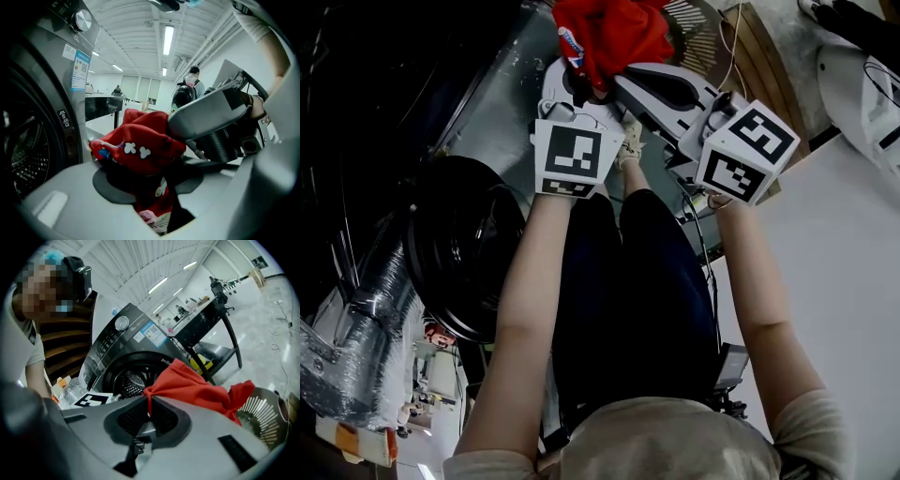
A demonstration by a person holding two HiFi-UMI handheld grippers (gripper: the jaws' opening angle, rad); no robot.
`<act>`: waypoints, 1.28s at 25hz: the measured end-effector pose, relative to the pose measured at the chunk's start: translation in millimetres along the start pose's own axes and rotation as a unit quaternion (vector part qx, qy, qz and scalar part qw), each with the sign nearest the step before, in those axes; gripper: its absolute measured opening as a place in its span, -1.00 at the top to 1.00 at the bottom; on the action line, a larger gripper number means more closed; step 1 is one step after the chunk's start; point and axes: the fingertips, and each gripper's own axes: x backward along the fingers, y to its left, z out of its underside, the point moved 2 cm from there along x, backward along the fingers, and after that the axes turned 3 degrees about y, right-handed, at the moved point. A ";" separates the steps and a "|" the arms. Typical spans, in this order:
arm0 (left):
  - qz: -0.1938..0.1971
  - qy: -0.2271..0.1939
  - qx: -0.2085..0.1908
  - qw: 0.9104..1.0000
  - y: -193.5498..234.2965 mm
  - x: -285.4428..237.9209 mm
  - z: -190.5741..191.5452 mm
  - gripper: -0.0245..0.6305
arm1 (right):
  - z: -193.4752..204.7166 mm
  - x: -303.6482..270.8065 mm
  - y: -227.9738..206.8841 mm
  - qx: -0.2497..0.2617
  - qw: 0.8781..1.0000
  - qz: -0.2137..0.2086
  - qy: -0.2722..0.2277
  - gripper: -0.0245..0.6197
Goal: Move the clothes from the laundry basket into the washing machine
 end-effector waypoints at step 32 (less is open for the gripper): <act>-0.413 0.018 0.219 0.884 244.4 111.7 131.4 0.54 | 96.1 -66.1 -26.1 -0.047 0.997 0.025 0.054 0.80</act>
